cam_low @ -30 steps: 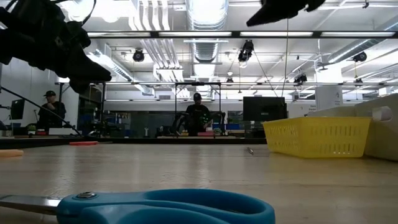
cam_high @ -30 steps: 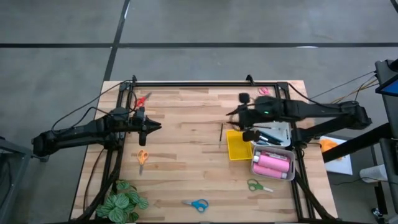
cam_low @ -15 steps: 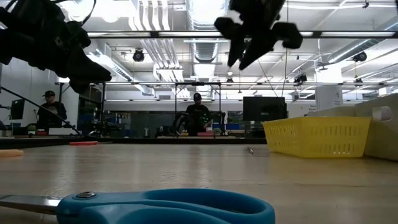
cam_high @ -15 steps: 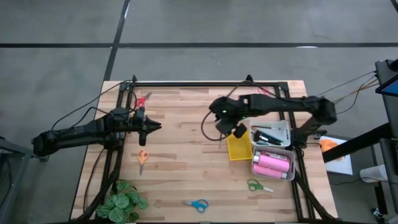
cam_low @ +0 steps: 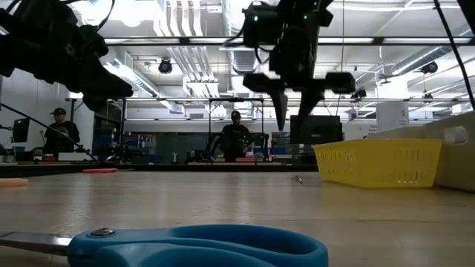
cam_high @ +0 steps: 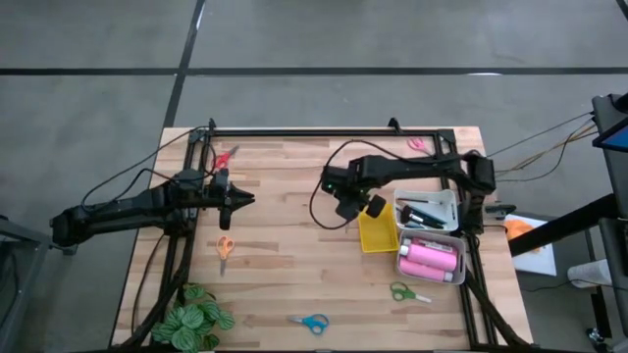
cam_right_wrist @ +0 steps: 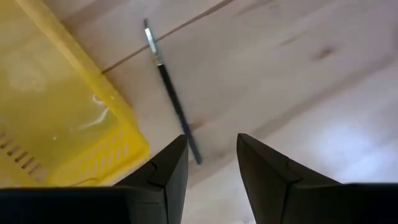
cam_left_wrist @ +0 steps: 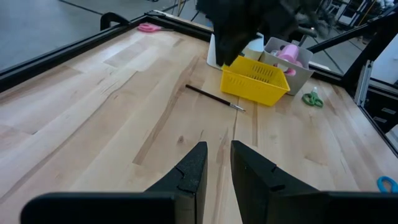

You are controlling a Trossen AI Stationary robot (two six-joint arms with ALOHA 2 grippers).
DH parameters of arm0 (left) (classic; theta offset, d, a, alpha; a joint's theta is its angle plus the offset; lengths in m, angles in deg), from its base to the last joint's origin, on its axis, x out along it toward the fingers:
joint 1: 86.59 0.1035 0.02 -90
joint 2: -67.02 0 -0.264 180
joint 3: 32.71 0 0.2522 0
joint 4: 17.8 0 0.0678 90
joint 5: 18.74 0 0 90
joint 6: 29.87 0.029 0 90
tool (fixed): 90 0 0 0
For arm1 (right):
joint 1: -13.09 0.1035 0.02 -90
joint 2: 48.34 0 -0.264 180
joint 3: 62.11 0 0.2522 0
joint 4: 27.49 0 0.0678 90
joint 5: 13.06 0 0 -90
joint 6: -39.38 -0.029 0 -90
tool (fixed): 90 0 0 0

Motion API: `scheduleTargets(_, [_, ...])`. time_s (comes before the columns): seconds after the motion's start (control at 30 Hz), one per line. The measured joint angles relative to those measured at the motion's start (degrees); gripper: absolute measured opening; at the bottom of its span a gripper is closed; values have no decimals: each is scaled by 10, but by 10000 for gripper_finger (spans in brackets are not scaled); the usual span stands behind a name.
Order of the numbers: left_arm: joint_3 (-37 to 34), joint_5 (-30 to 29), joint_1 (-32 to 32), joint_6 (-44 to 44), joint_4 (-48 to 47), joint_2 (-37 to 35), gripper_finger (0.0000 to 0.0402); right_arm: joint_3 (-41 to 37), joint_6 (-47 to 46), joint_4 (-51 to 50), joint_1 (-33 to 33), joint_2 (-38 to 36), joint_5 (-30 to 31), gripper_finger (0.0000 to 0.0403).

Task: Pick & Place Paint Supplies
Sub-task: Put the black paint brush into the white bin

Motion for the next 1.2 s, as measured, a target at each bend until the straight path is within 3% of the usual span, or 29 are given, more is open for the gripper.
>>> scheduleTargets(0.27, [0, 0, 0, 0, -1, 0, 72, -17, 66, 5, -22, 42, 14, 134])
scheduleTargets(0.87, [0, 0, 0, -1, -31, 0, 72, -12, 184, 14, -60, 85, -22, 134])
scheduleTargets(1.2, [0, 0, 0, -1, -43, 0, 72, -16, 185, 26, -69, 105, -50, 134])
